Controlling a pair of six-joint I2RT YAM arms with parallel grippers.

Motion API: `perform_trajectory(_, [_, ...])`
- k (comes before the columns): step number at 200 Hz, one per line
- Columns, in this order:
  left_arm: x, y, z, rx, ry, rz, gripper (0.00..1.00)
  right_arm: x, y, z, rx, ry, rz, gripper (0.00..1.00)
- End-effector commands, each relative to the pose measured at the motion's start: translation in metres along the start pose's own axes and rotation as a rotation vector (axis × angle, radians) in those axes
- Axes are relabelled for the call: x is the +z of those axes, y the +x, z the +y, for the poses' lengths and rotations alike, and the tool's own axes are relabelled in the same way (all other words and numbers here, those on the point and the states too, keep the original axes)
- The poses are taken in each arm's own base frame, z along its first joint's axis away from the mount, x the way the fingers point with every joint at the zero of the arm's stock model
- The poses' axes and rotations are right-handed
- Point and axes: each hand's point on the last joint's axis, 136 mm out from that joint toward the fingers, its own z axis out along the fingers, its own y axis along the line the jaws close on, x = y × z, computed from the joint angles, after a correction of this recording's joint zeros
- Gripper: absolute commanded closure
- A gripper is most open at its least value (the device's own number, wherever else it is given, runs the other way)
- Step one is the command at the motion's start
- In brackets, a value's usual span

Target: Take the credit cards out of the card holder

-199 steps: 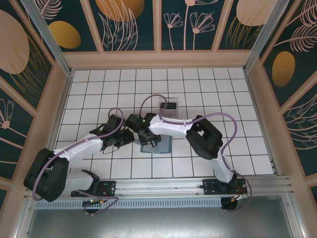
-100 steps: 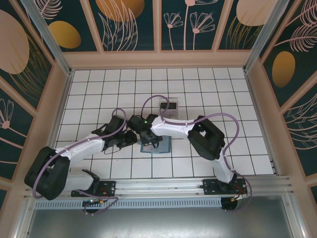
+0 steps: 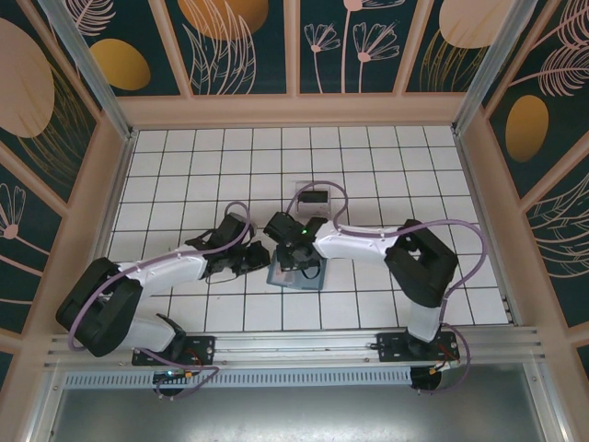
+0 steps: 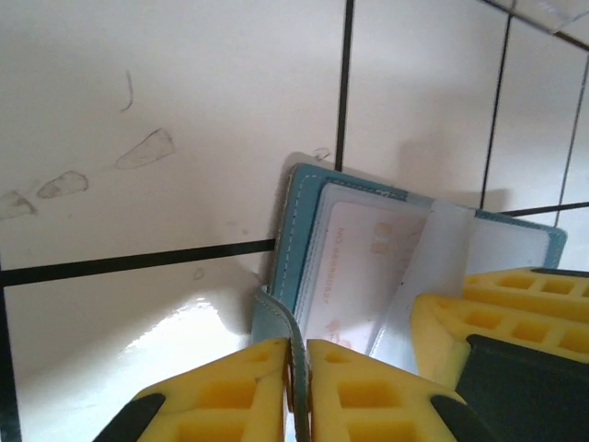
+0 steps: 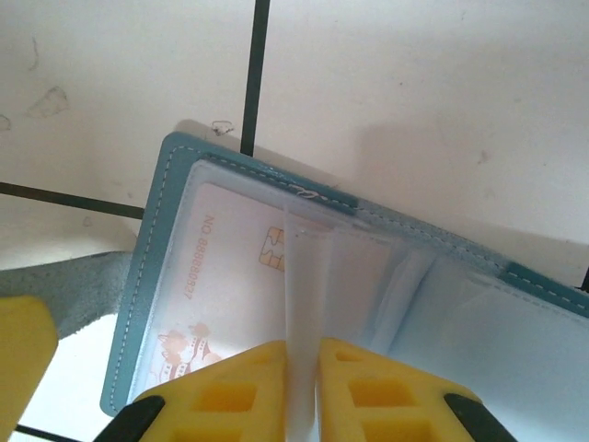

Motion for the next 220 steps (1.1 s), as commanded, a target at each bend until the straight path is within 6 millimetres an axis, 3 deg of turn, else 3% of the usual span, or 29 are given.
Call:
perform_trajectory(1, [-0.021,-0.024,-0.012,-0.014,-0.021,-0.113,0.85,-0.011,-0.013,0.011,0.054,-0.104,-0.061,0.84])
perform_trajectory(69, [-0.068,-0.045,-0.021,-0.037,-0.065,-0.248,0.79,-0.01,-0.014,0.021,0.071,-0.25,-0.057,0.84])
perform_trajectory(95, [-0.078,-0.048,-0.026,-0.046,-0.046,-0.274,0.78,-0.01,-0.017,0.027,0.064,-0.281,-0.063,0.84])
perform_trajectory(159, [-0.031,-0.016,-0.029,-0.097,0.115,-0.109,0.85,-0.012,-0.016,0.035,0.071,-0.397,-0.074,0.84])
perform_trajectory(220, [-0.001,0.002,-0.013,-0.123,0.111,-0.011,0.86,-0.01,-0.01,0.033,0.082,-0.43,-0.059,0.83])
